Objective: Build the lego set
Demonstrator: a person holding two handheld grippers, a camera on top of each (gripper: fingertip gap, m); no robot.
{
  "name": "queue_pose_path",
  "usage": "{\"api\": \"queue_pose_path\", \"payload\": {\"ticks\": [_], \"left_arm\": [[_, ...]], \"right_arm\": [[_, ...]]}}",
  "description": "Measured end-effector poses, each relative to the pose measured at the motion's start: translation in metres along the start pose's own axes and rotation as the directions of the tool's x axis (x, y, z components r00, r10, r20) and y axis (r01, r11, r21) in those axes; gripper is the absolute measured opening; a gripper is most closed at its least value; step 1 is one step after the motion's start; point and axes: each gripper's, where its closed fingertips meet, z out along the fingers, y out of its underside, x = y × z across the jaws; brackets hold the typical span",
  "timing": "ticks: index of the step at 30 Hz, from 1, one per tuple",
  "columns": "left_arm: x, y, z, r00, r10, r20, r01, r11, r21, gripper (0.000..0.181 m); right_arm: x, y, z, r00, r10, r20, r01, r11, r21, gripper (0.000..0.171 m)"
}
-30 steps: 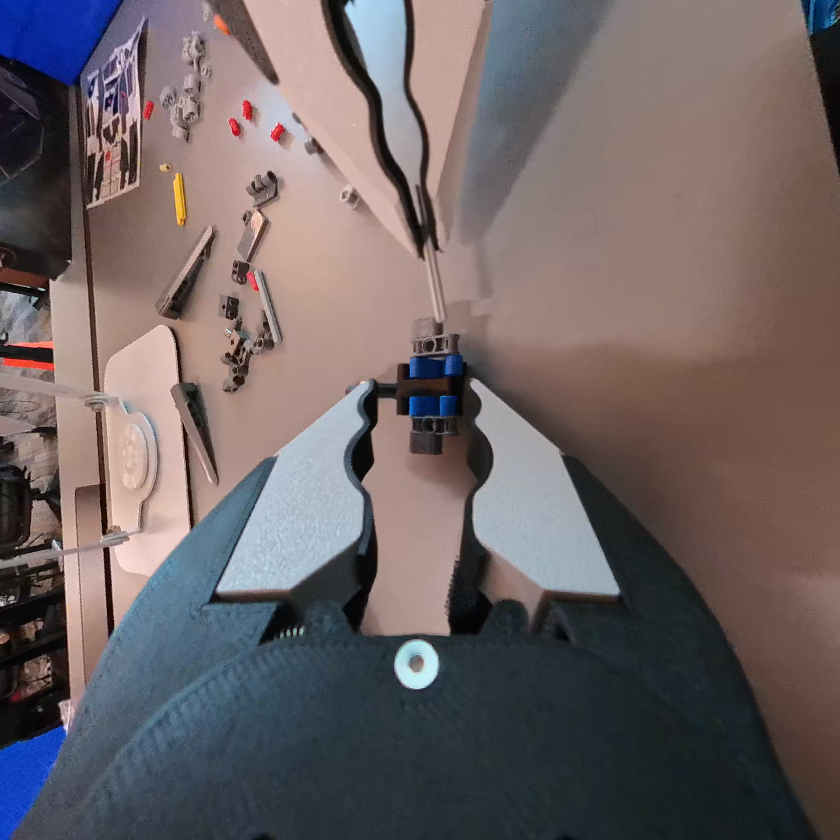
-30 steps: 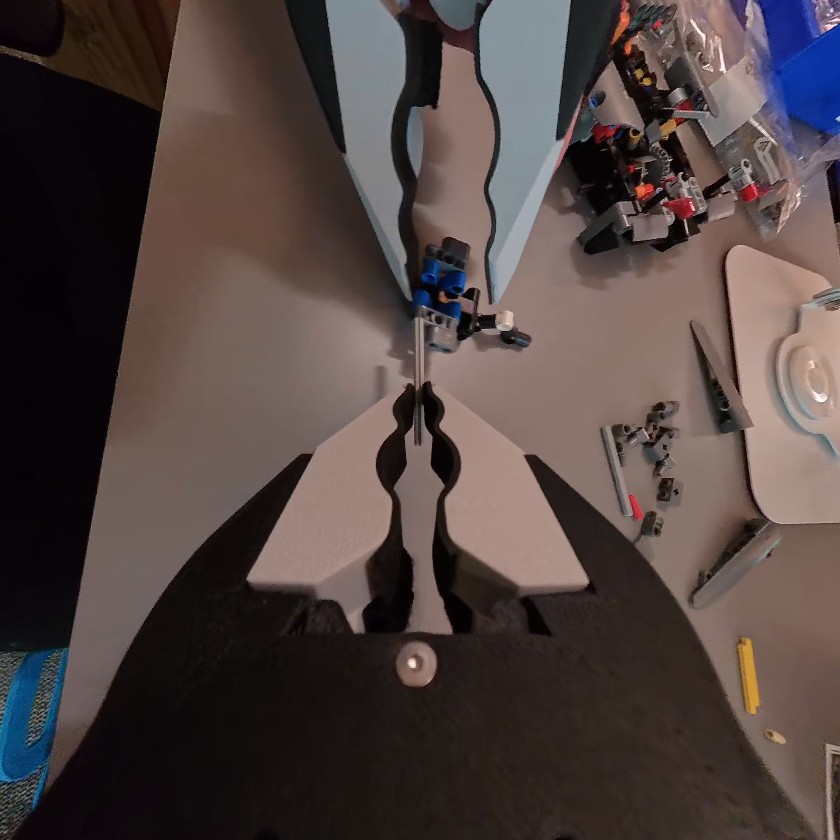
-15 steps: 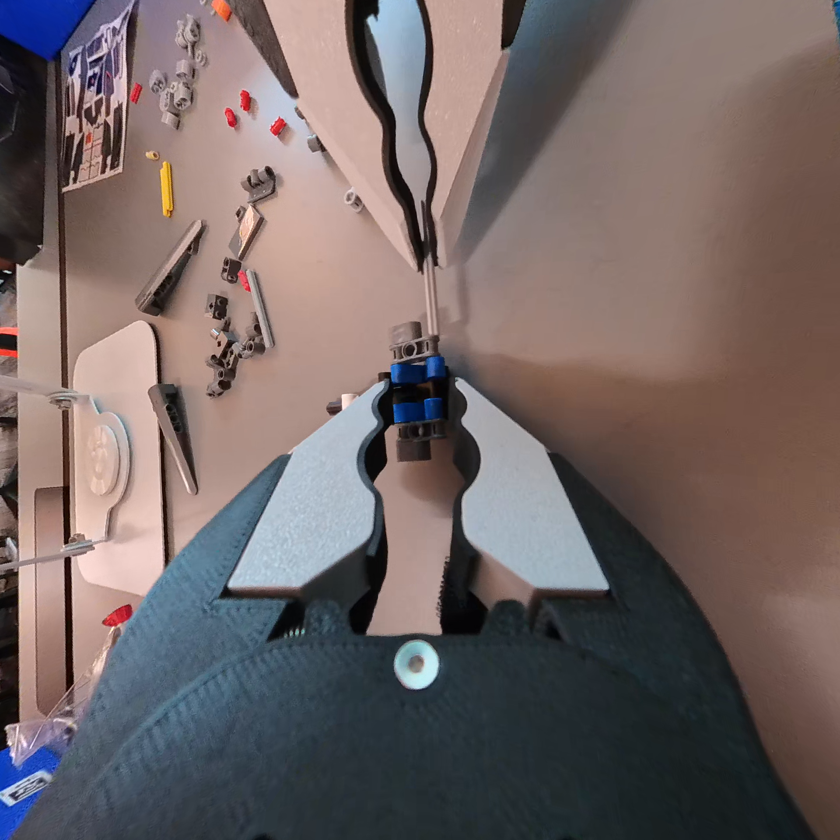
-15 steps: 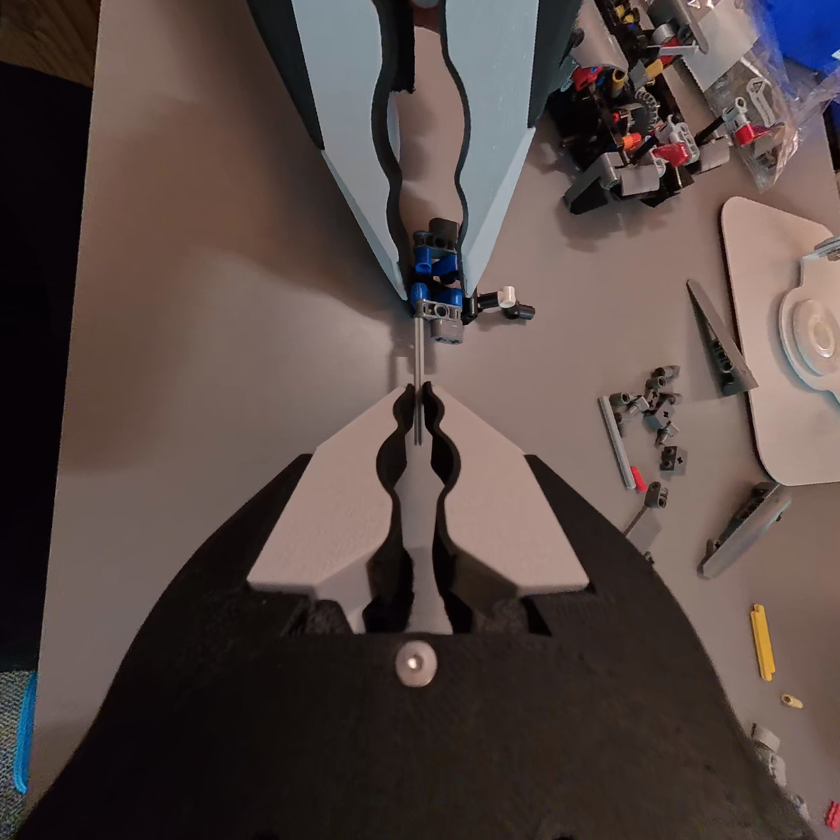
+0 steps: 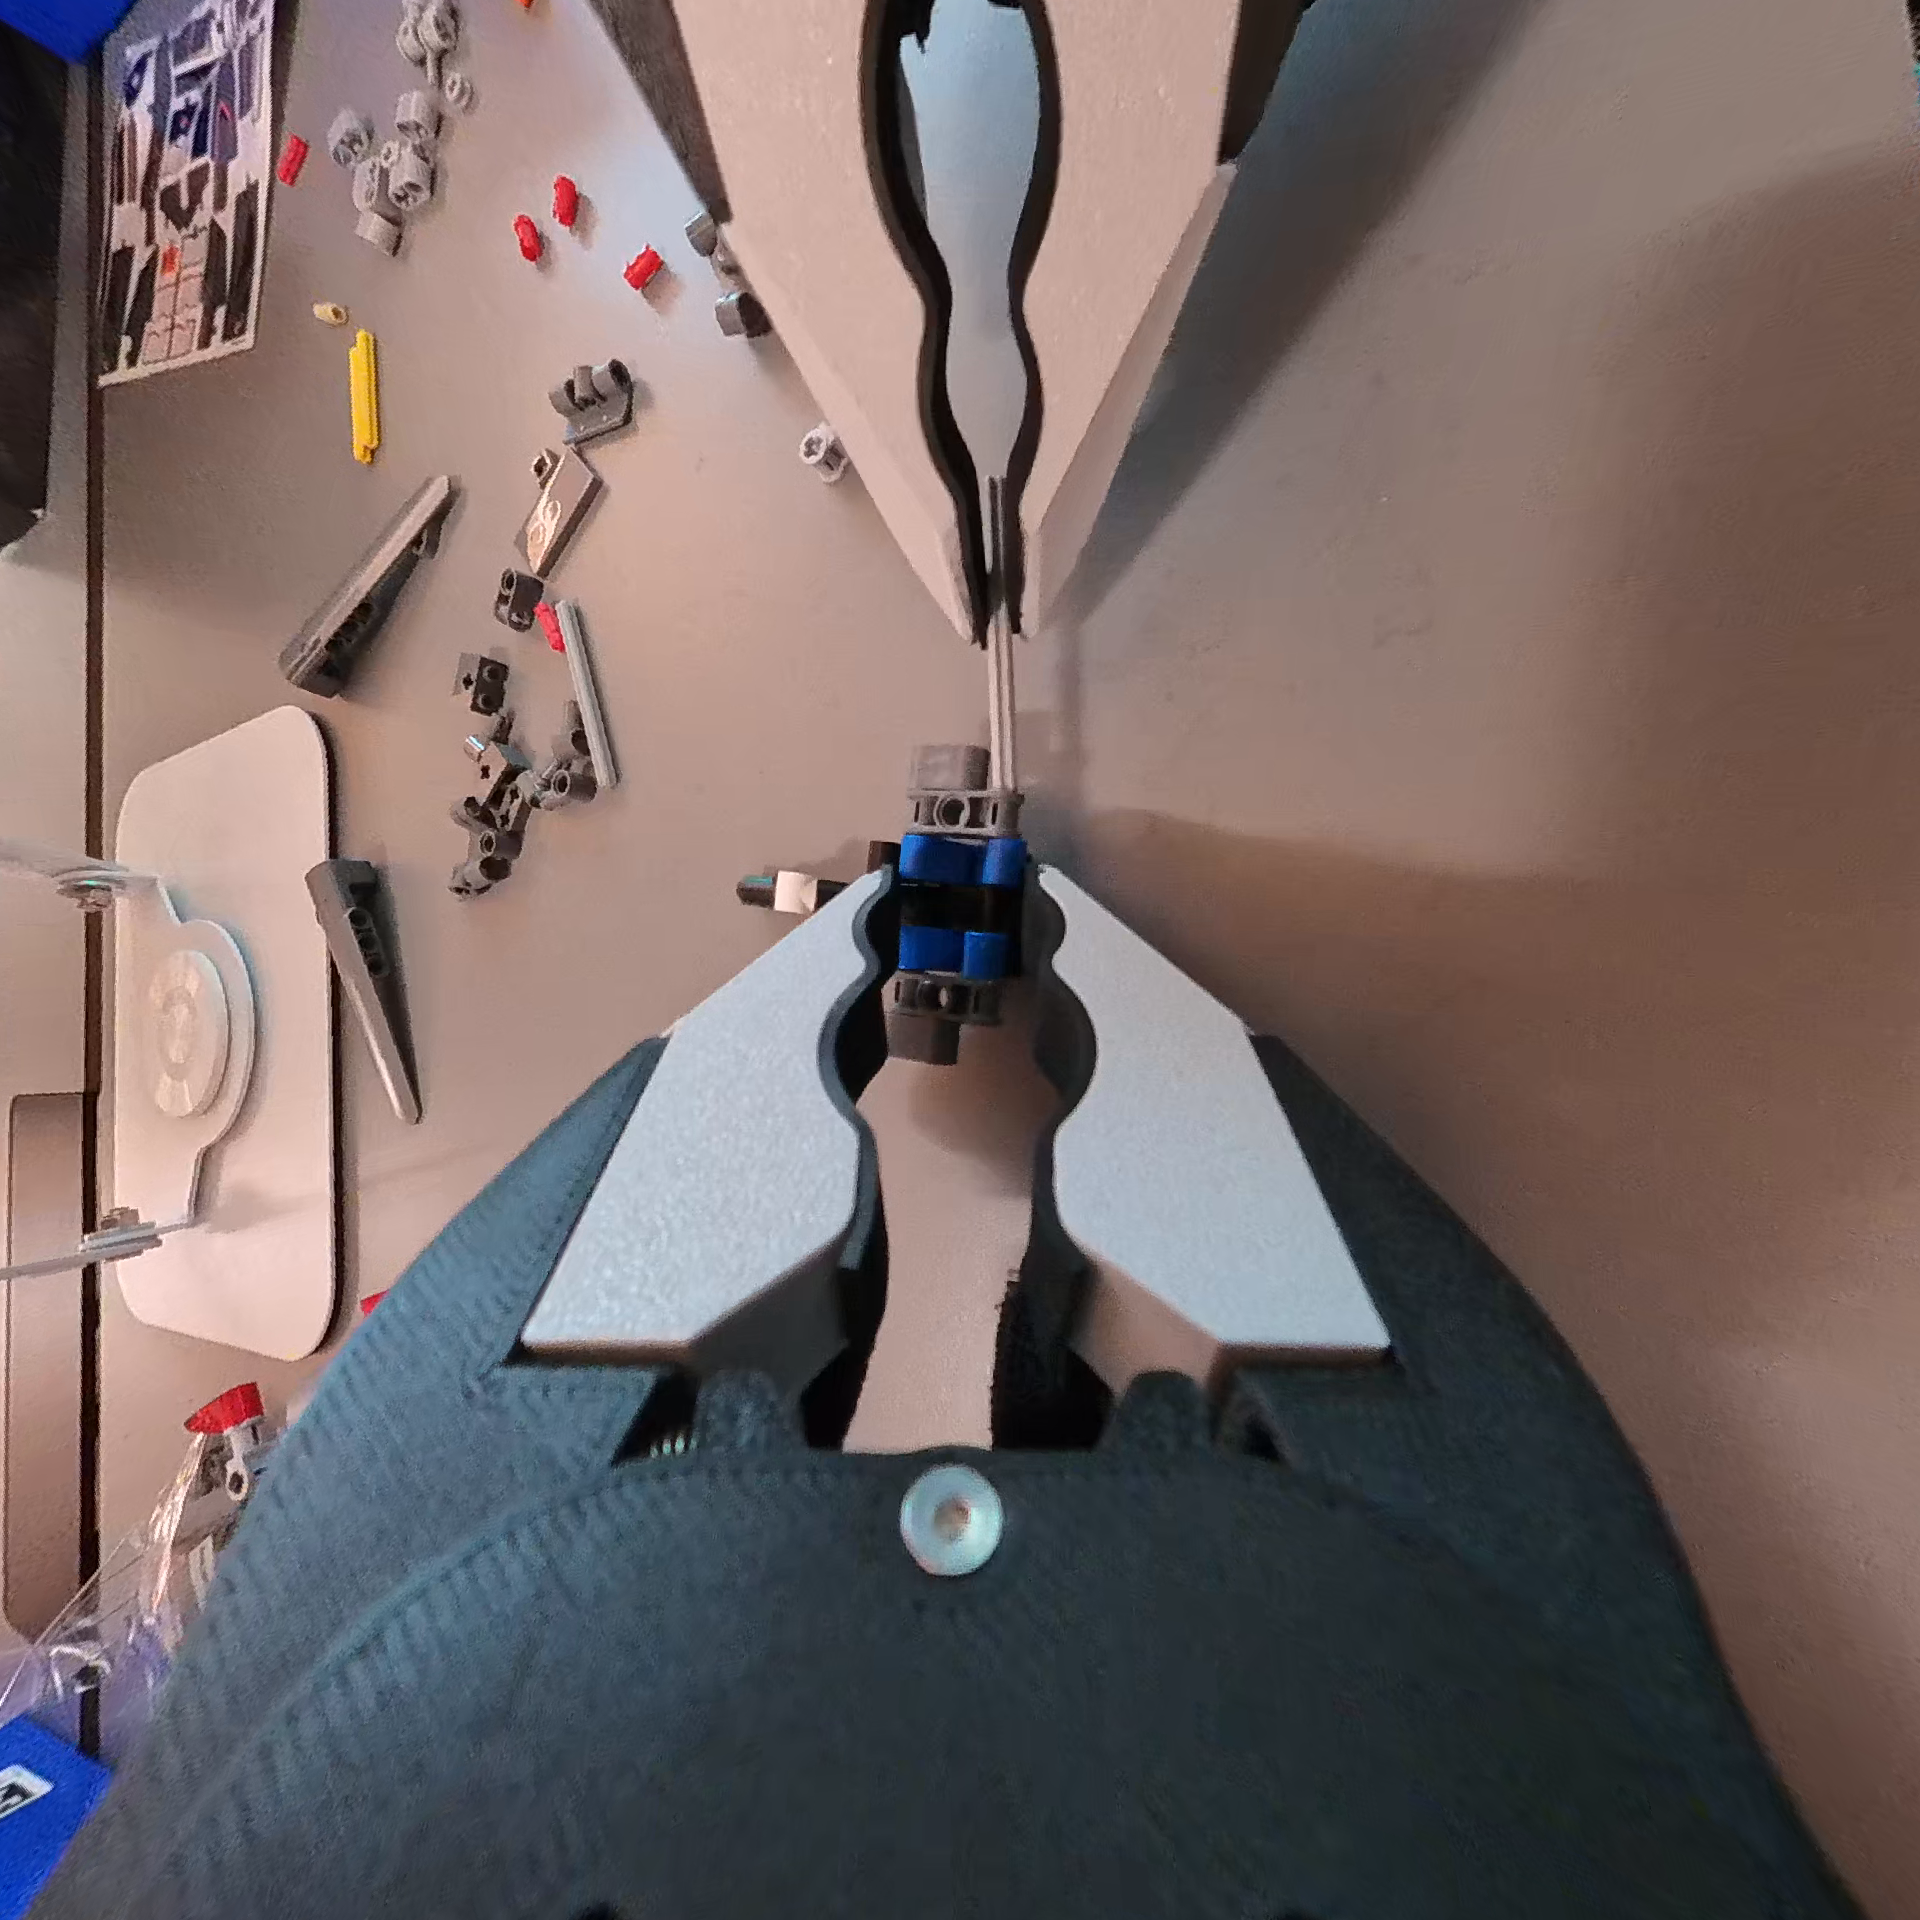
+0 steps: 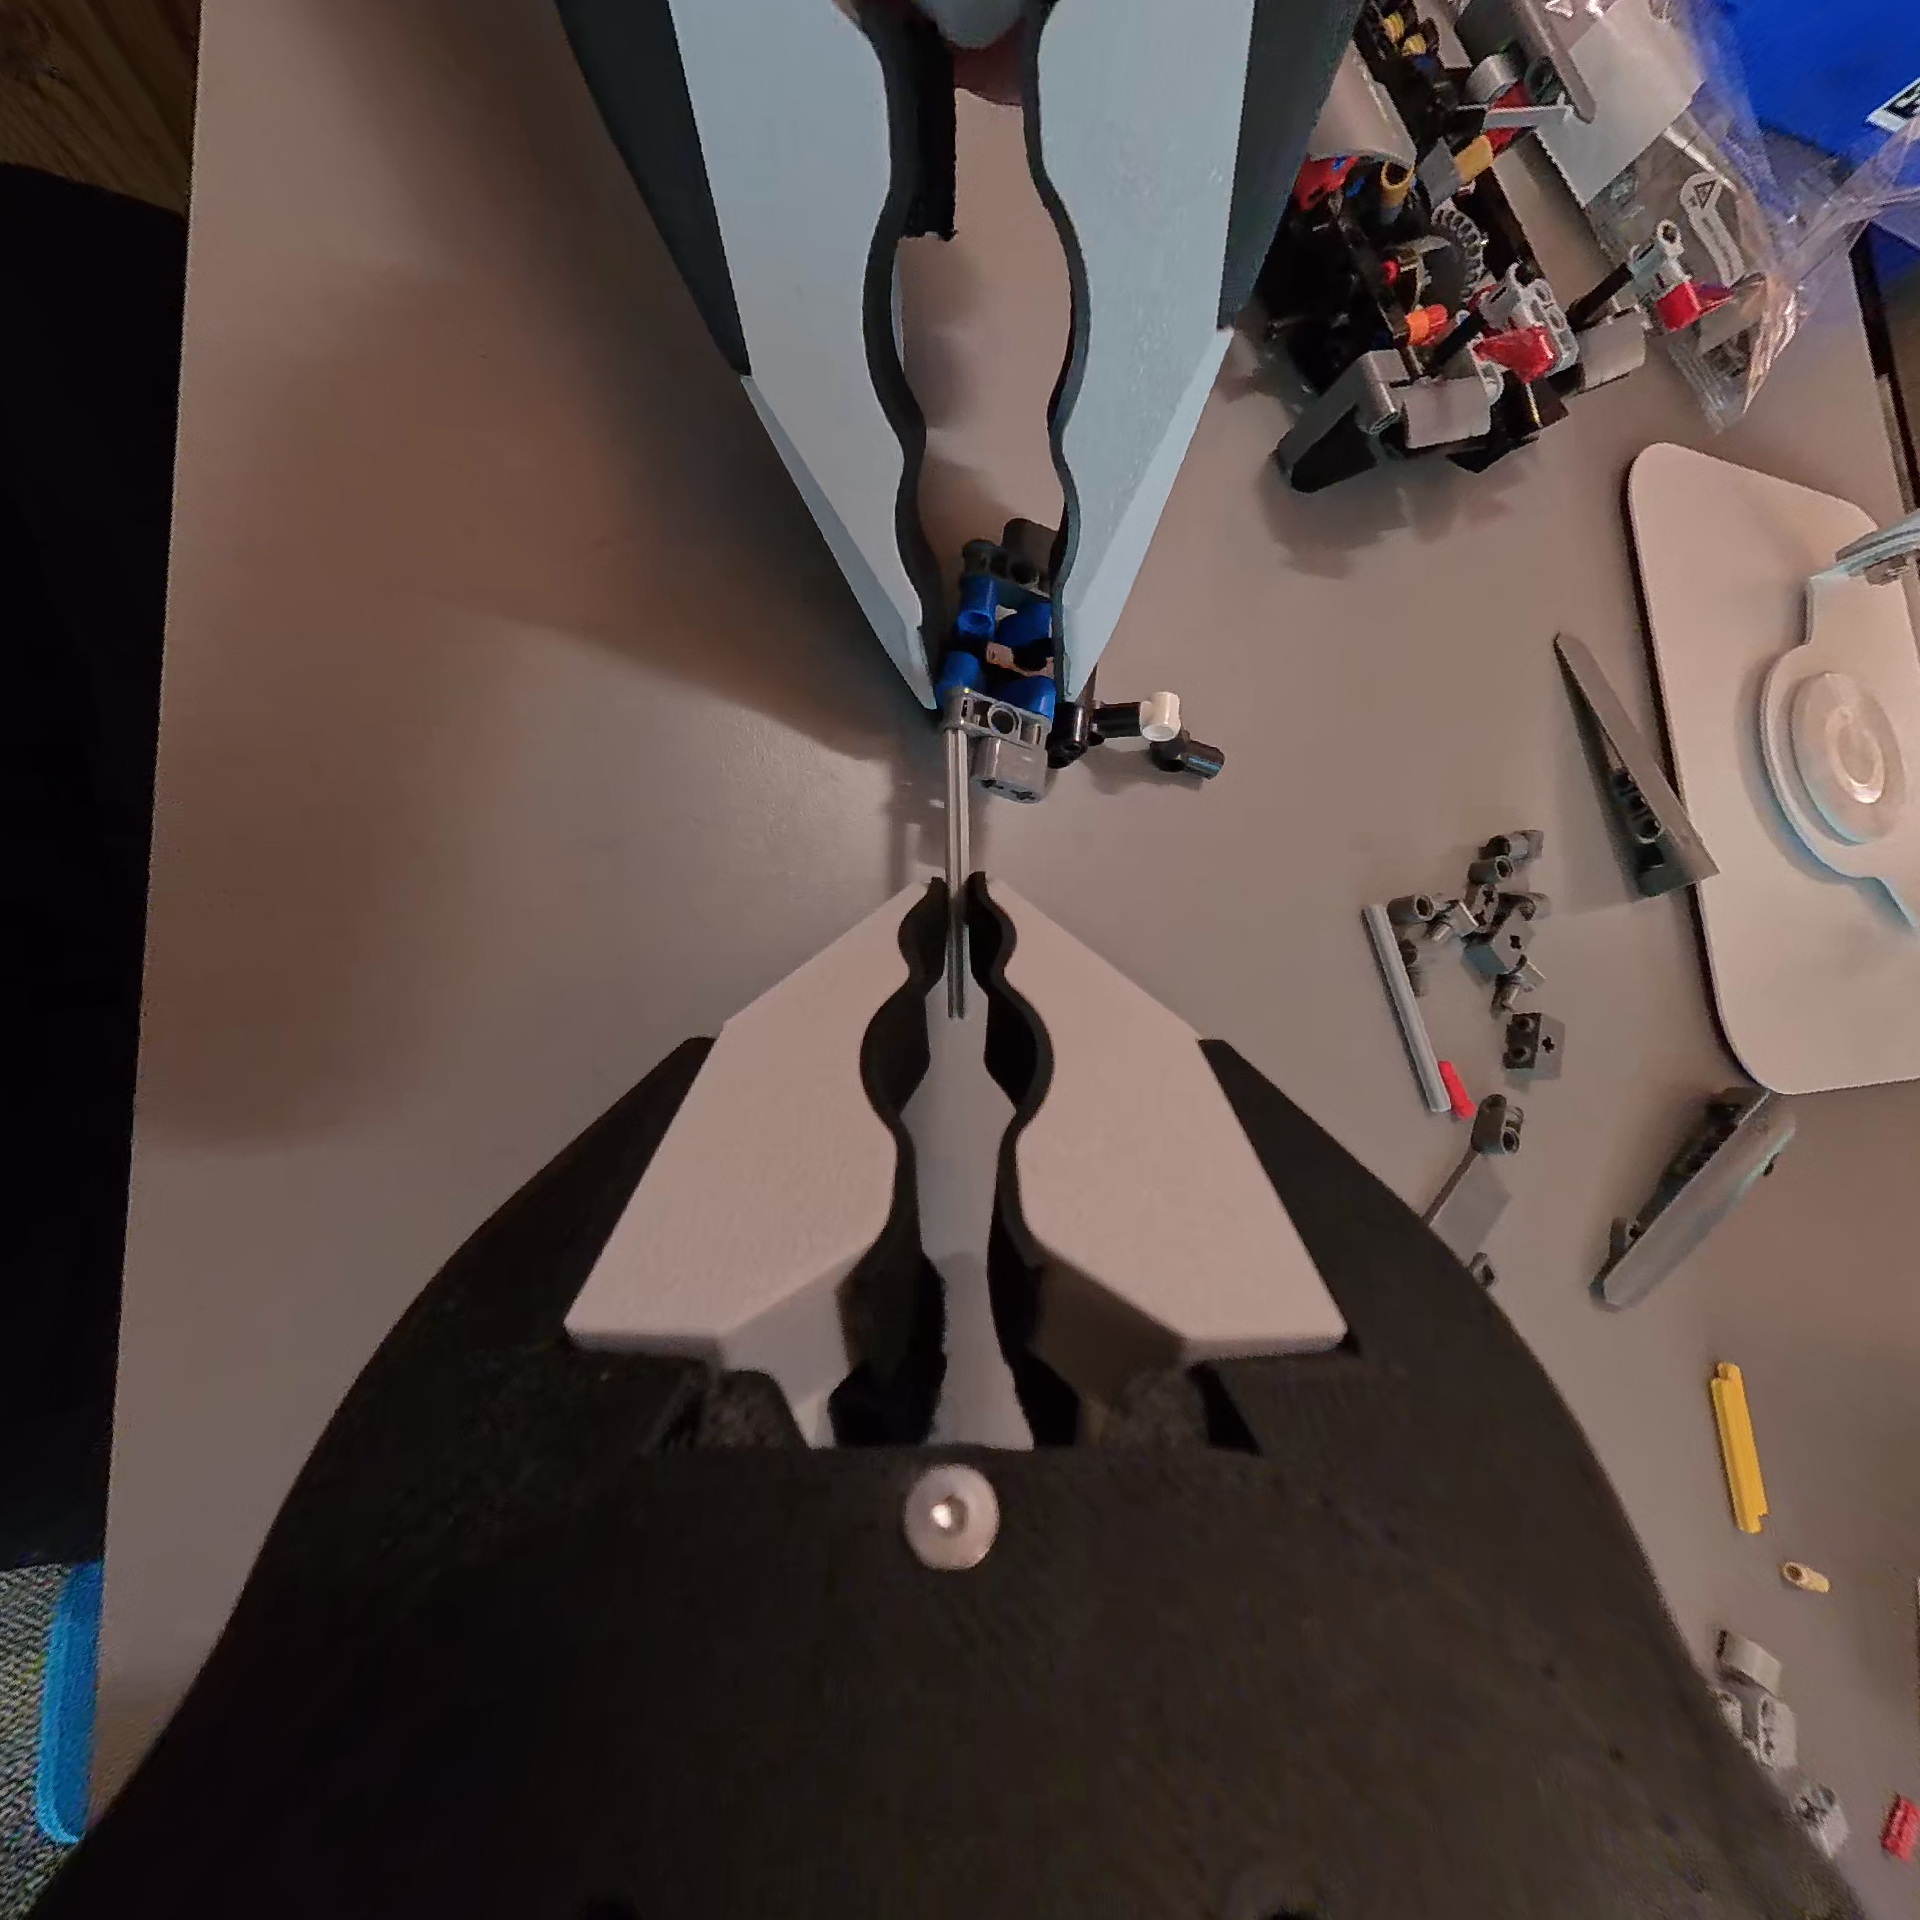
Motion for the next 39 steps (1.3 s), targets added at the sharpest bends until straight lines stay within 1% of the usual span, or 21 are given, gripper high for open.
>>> {"api": "queue_pose_path", "payload": {"ticks": [9, 18, 25, 39], "left_arm": [[-0.0016, 0.0002, 0.0008, 1.0, -0.015, -0.002, 0.015, 1.0, -0.006, 0.02], [-0.0025, 0.0004, 0.0011, 0.999, -0.034, 0.003, 0.034, 0.999, 0.004, 0.02], [-0.0026, 0.0004, 0.0012, 0.999, -0.042, 0.016, 0.042, 0.999, 0.007, 0.02], [-0.0032, 0.0009, 0.0011, 0.999, -0.037, 0.015, 0.037, 0.999, -0.002, 0.019]], "right_arm": [[0.0006, 0.0026, 0.002, 0.997, 0.011, -0.079, -0.016, 0.998, -0.058, 0.0], [0.0009, 0.0031, 0.0032, 0.966, -0.062, -0.251, 0.014, 0.982, -0.187, 0.0], [0.0004, -0.0002, 0.0037, 0.934, -0.076, -0.349, -0.009, 0.972, -0.235, 0.0], [0.0006, -0.0002, 0.005, 0.916, -0.094, -0.39, 0.007, 0.976, -0.217, 0.0]]}}
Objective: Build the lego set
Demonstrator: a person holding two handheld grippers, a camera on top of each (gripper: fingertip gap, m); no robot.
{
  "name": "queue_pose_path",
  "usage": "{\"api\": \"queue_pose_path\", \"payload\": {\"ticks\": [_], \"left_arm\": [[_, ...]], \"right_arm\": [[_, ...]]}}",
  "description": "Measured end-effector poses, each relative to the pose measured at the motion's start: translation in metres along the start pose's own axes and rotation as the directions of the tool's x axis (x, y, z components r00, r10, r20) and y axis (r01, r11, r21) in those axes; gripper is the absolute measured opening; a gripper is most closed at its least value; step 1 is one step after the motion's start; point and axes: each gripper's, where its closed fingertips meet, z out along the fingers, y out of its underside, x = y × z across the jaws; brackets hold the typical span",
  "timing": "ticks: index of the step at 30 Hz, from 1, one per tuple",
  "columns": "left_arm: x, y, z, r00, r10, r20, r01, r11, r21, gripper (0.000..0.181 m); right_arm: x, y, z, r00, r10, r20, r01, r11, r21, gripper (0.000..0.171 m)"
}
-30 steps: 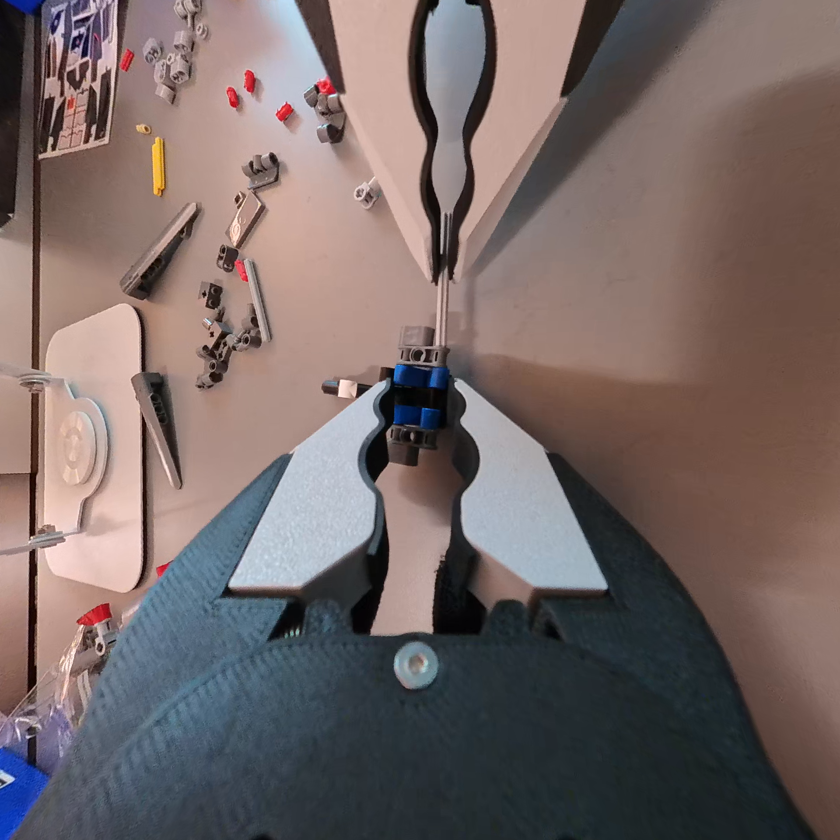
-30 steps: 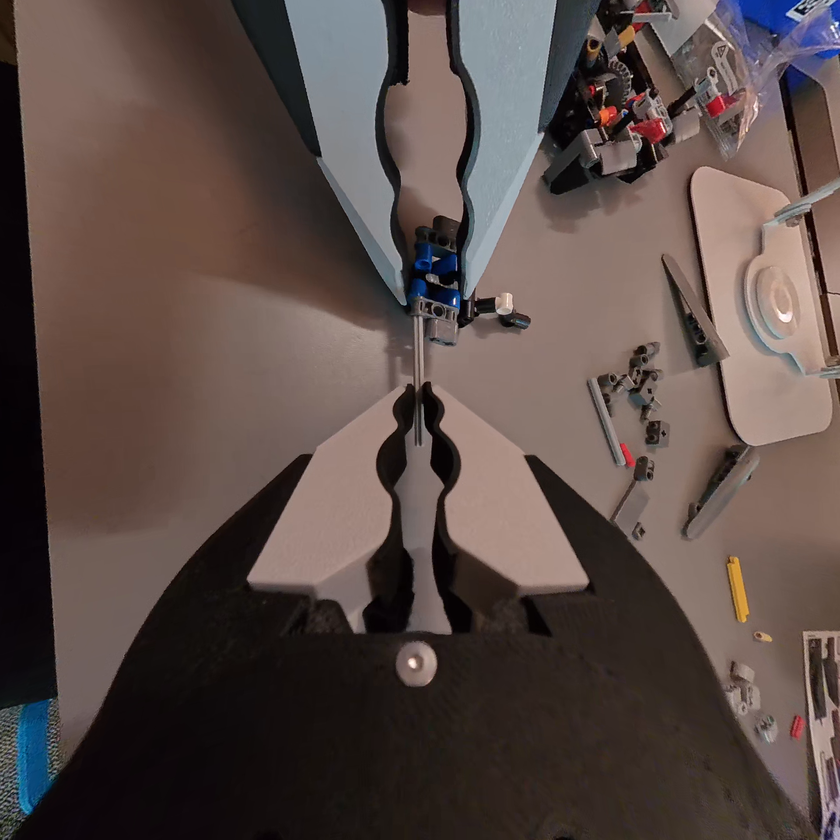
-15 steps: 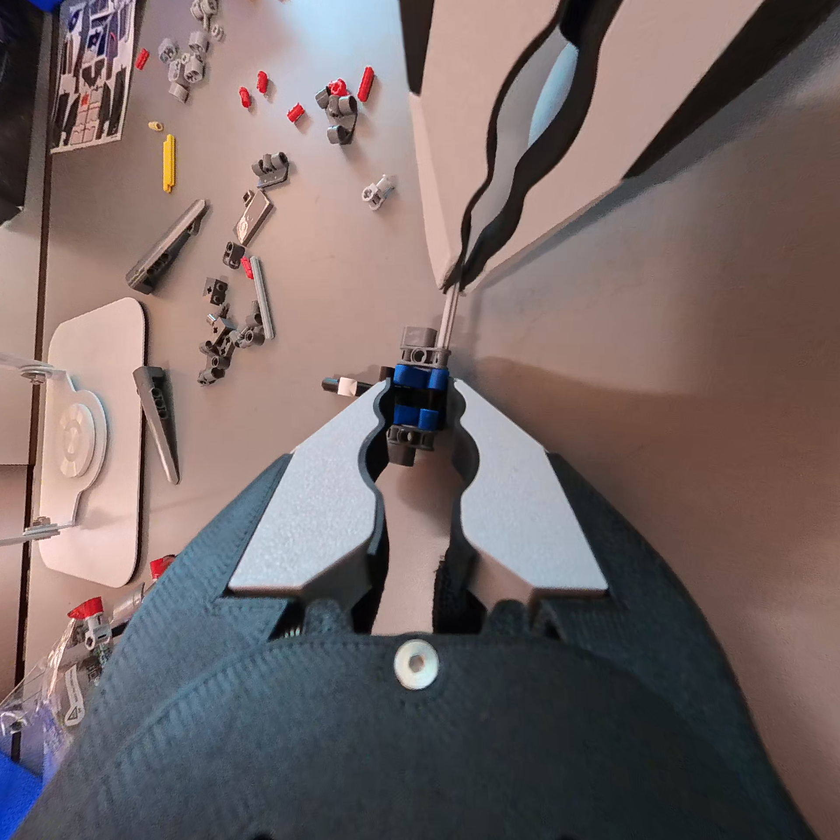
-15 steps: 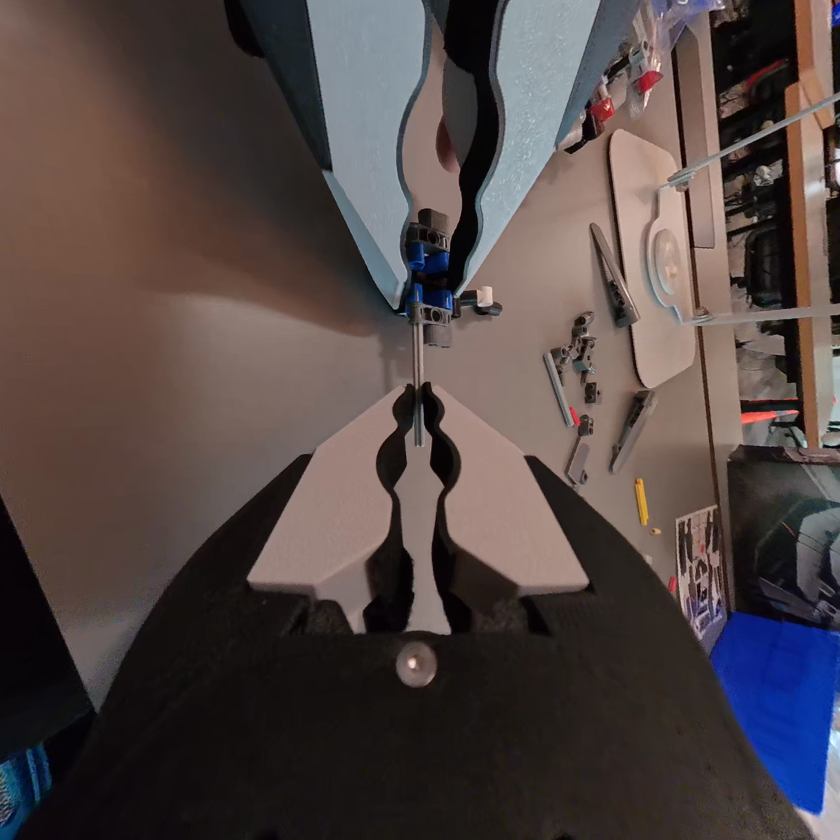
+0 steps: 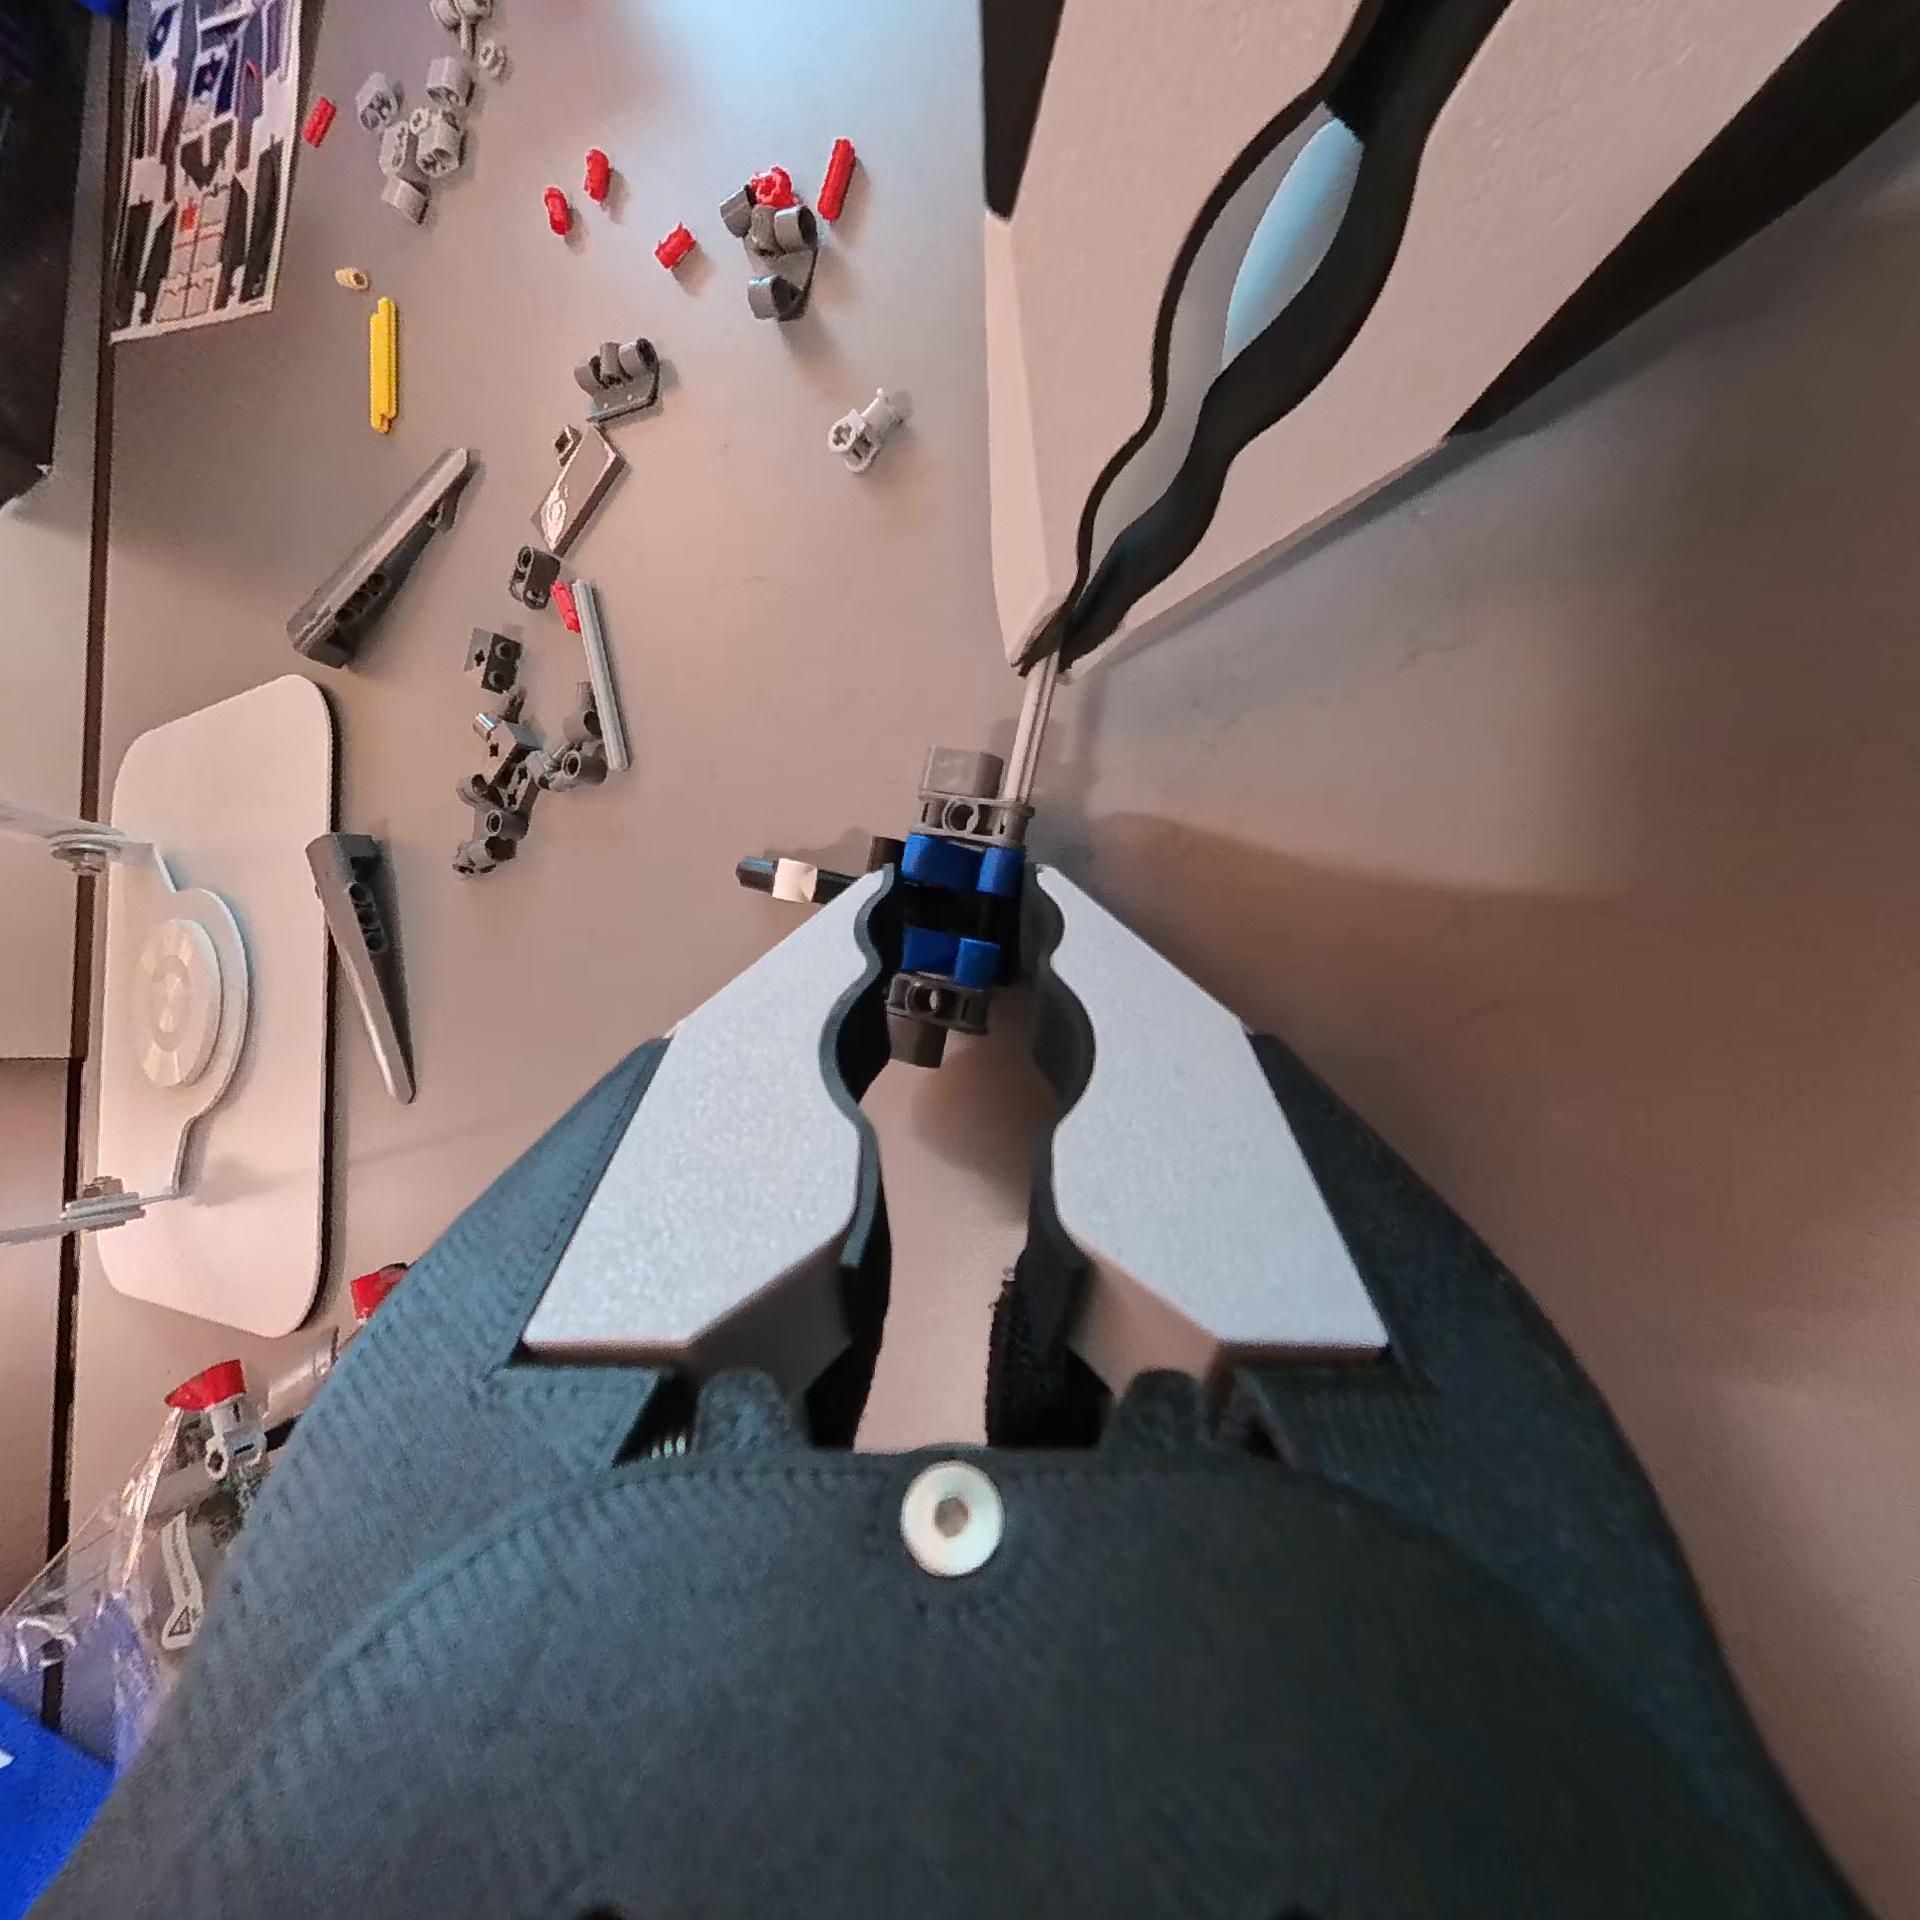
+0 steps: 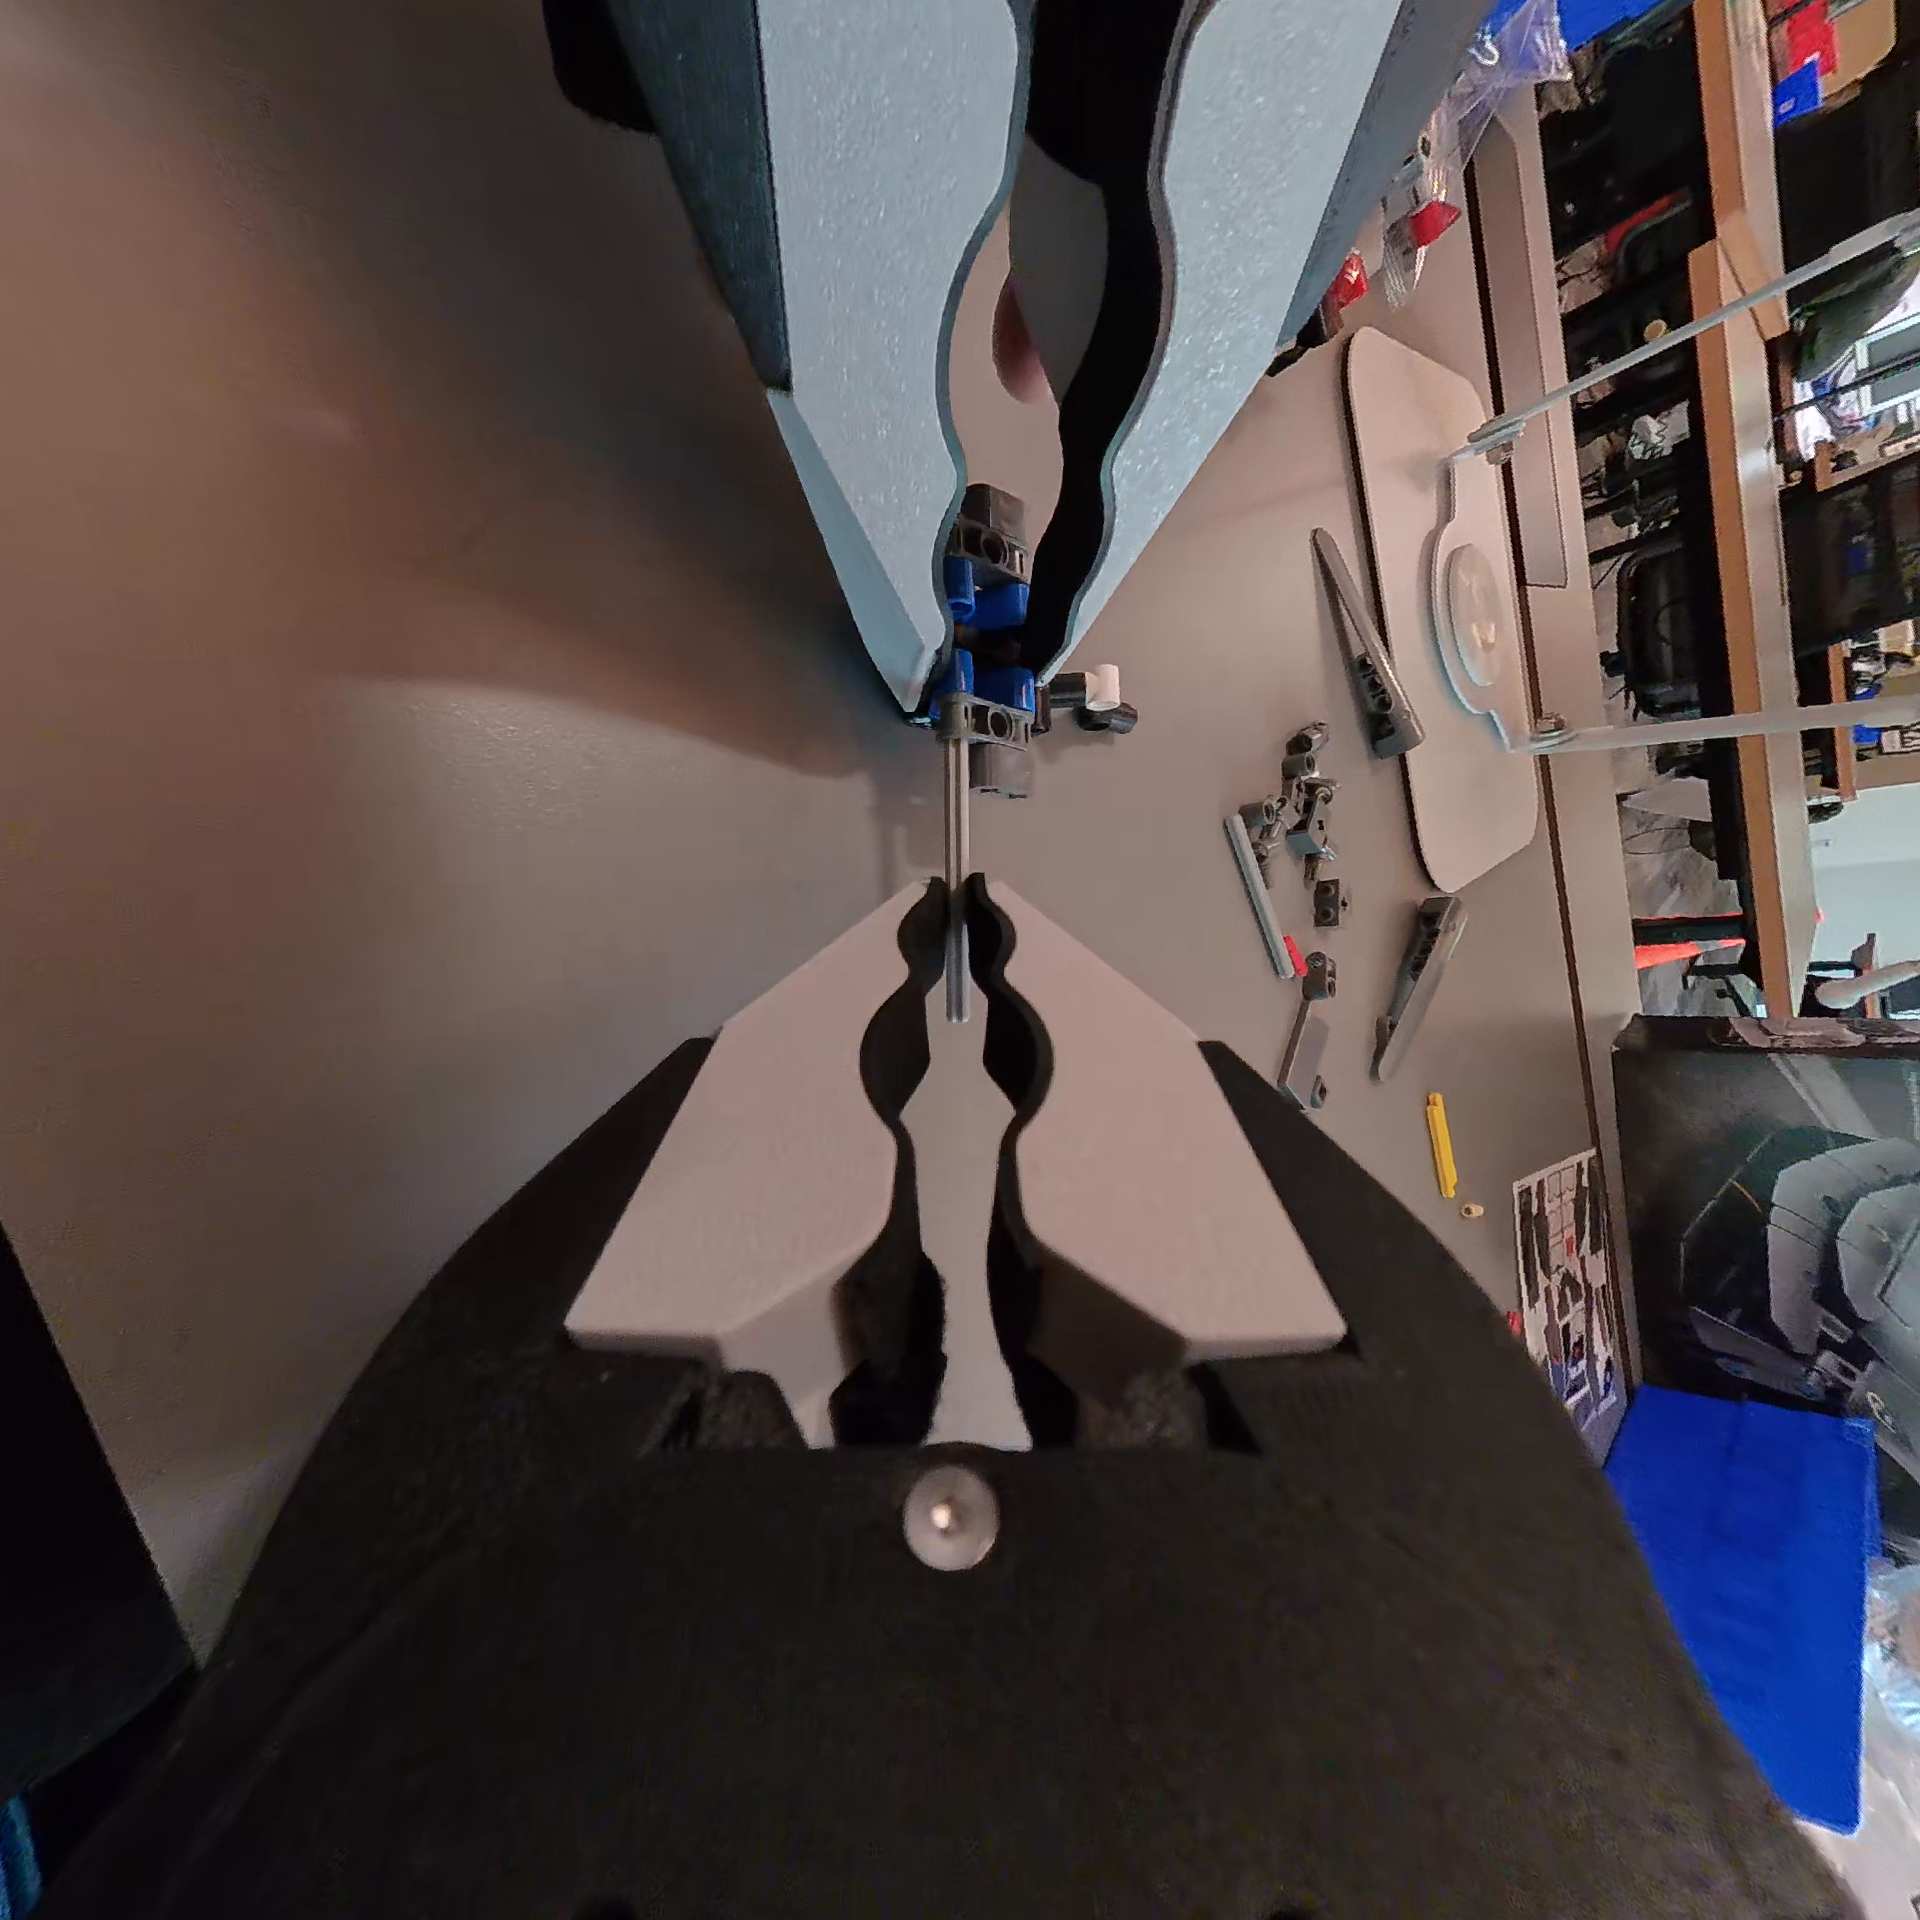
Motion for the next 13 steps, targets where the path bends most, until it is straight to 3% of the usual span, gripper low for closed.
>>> {"api": "queue_pose_path", "payload": {"ticks": [13], "left_arm": [[-0.0009, 0.0009, 0.0001, 1.0, 0.0, -0.001, 0.0, 1.0, -0.003, 0.02]], "right_arm": [[-0.0019, -0.0039, 0.0001, 0.999, 0.031, 0.017, -0.031, 0.999, 0.011, 0.0]]}}
